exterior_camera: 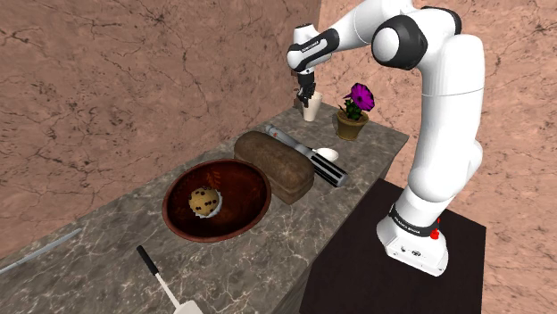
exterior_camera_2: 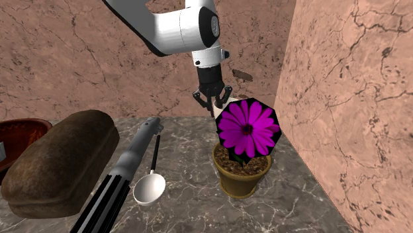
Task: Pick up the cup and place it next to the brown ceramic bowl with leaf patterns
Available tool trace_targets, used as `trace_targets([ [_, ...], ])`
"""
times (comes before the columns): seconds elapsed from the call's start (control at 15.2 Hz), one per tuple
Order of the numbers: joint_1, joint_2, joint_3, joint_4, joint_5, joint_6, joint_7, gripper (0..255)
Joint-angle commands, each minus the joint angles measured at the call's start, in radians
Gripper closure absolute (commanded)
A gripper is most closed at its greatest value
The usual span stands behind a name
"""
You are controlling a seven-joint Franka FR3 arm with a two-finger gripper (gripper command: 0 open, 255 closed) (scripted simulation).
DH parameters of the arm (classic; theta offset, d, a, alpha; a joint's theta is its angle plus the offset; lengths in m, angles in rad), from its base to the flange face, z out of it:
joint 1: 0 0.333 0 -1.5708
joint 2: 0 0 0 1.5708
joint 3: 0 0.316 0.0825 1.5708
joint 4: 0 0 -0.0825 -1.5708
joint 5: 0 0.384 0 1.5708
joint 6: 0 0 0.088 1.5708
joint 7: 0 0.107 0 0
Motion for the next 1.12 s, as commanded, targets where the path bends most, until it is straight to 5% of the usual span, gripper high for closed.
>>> trace_targets([
  [0.0,0.000,0.000,0.000,0.000,0.000,0.000,0.000,255],
  [1.06,0.003,-0.043,-0.003,0.074,-0.003,-0.116,-0.012,255],
])
